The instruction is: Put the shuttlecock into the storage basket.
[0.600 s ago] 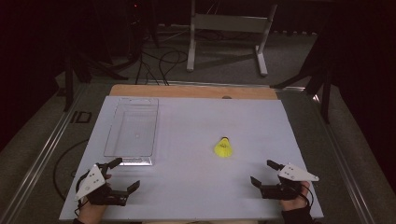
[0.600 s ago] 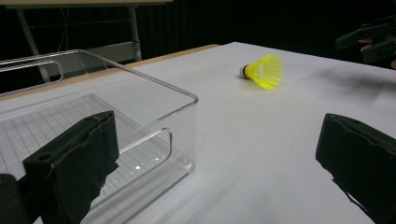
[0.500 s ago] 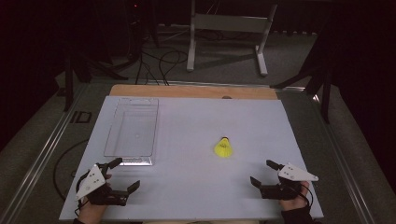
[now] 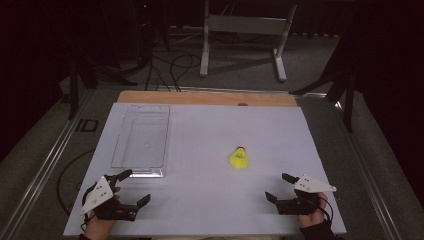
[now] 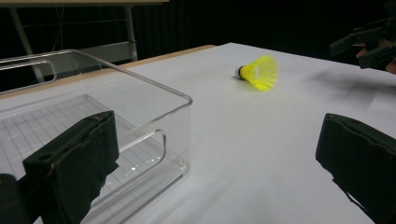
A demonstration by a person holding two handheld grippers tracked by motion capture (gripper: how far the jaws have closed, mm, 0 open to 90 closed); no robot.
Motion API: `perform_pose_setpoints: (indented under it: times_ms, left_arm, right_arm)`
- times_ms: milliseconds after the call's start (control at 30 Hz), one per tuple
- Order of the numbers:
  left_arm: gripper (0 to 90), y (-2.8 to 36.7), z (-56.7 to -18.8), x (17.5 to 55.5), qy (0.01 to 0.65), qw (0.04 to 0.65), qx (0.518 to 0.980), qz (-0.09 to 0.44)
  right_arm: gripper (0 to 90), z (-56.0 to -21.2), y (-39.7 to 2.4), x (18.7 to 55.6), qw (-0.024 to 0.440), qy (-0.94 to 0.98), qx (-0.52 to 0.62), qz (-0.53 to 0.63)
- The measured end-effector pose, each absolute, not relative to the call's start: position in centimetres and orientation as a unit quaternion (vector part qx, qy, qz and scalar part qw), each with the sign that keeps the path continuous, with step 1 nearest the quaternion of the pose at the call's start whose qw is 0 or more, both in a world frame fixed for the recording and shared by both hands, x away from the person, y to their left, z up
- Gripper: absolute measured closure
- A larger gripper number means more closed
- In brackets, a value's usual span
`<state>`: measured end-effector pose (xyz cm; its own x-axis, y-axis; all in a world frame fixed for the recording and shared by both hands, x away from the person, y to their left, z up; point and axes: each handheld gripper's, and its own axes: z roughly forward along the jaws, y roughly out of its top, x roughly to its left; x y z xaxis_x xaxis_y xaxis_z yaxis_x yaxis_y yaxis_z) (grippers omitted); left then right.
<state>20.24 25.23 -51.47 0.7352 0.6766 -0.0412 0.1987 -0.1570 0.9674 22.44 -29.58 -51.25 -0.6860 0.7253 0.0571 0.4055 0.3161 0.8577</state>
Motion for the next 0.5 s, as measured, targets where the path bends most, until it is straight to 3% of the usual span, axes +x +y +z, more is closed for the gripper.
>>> perform_pose_setpoints:
  times_ms: [500]
  left_arm:
    - [0.2, 25.1, -51.5, 20.2, 0.294, 0.576, 0.735, 0.206]
  right_arm:
    - [8.1, -49.6, -29.1, 21.8, 0.199, 0.790, 0.354, 0.459]
